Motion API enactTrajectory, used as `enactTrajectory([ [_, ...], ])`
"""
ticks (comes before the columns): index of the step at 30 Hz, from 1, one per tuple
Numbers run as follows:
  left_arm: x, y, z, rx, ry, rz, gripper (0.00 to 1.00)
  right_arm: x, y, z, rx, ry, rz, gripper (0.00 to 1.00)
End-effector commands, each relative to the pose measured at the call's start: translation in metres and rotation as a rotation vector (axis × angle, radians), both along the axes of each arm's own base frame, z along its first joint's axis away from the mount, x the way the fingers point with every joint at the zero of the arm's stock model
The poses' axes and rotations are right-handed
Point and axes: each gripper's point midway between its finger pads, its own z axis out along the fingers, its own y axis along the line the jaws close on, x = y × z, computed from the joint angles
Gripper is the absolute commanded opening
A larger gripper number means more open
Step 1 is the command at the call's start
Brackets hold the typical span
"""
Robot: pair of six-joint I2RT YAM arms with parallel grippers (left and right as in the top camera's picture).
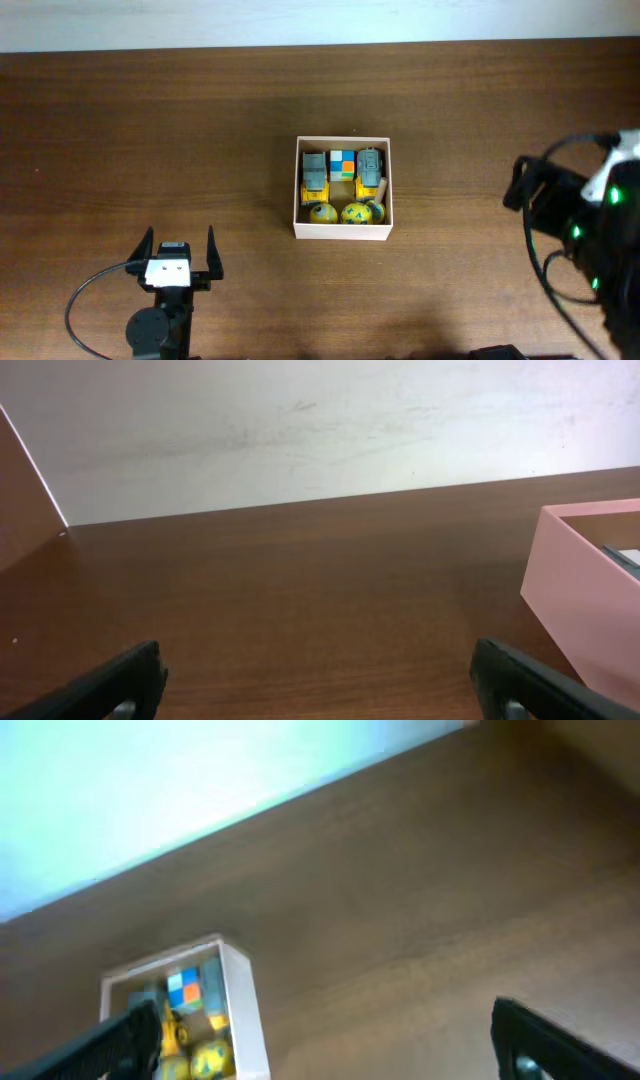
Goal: Pack container
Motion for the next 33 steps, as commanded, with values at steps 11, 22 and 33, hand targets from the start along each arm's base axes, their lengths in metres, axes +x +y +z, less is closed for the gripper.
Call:
enactTrajectory([
  [11,0.0,0.001,-0.002,0.017,-0.001,0.005,0.99,-0.012,-0.018,-0.088,0.008,-0.27,-0.081,0.99],
  [22,0.0,0.001,-0.002,0.017,-0.001,0.005,0.99,0.003,-0.011,-0.165,0.051,-0.505,-0.04,0.99],
  [33,0.0,0.001,-0.002,0.017,-0.001,0.005,0.99,0.006,-0.006,-0.198,0.063,-0.551,-0.012,0.99],
])
